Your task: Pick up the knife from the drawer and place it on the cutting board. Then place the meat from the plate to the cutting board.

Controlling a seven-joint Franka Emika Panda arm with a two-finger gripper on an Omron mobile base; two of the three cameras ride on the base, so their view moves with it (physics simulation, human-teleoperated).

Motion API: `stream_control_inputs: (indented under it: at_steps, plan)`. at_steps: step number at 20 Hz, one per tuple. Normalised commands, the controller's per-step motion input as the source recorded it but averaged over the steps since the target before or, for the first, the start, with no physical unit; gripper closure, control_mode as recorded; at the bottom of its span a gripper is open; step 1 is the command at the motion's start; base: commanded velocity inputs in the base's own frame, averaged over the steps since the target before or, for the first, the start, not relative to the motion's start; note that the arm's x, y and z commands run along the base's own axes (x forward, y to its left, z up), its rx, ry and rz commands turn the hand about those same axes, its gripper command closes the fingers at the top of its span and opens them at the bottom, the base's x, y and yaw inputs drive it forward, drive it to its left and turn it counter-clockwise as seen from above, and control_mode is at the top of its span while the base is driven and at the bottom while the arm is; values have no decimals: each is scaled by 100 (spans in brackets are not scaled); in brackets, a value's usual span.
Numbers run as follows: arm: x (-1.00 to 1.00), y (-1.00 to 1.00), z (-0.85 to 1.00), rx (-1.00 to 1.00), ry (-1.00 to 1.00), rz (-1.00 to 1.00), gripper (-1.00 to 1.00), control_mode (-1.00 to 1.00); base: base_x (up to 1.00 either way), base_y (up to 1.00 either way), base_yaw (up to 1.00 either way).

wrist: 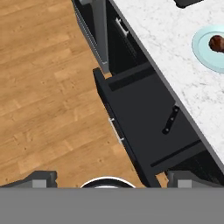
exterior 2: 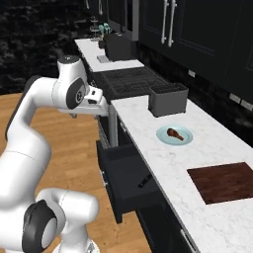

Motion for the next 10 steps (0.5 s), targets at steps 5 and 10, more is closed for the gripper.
stream_control_inputs:
  at_steps: [5,10]
  plan:
    - [0,0,0,0,0,0,-100,100,-16,-17,0]
    - [-1,0,0,0,0,0,-100,-100,0,0,0]
